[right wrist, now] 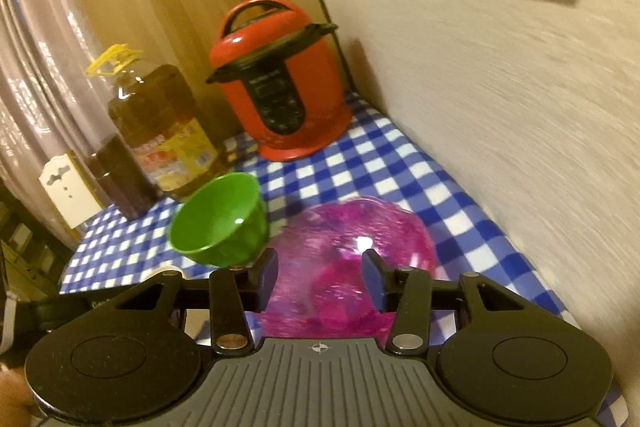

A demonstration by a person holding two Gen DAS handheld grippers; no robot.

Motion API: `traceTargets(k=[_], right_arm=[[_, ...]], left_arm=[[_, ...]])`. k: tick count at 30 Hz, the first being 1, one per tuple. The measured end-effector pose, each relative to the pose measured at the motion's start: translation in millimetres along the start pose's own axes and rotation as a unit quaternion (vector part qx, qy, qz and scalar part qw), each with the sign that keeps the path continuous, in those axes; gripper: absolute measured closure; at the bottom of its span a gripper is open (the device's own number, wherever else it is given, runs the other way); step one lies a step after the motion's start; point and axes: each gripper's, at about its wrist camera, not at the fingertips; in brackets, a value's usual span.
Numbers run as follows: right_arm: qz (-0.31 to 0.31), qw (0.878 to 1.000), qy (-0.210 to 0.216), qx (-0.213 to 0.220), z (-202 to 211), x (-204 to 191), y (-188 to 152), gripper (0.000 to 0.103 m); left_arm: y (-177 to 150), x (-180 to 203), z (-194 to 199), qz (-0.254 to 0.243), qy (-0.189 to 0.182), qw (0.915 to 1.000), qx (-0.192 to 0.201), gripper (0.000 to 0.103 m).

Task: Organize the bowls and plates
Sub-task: 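Move both tools toward the white round container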

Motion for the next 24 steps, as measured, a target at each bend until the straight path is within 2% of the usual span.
traceTargets(k=[8,13,18,24], right_arm=[[0.024,0.999,0.032,-0.007,1,-46,9,0.056],[0.049,0.997,0.051,-0.023,-9,-76,6,0.056],[0.067,0.995,0.060,-0.040,-32,-102,-1,0.056],[0.084,0.992,0.063,-0.074,-69,-123,-13,0.056]], left_arm=[[3,-31,36,0.009,0.036,0.9992,0.015,0.082],[7,-63,54,0.030,0.051,0.9979,0.027,0.081],[9,-91,63,0.046,0.064,0.9962,0.037,0.079],[13,-117,57,0.059,0.069,0.9954,0.030,0.079]])
Point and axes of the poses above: each gripper's, at about its wrist camera, not at the fingertips, and z roughly against the way its jaws point, x to its right, y to its top, and after that the axes turned 4 degrees about -y, right-handed
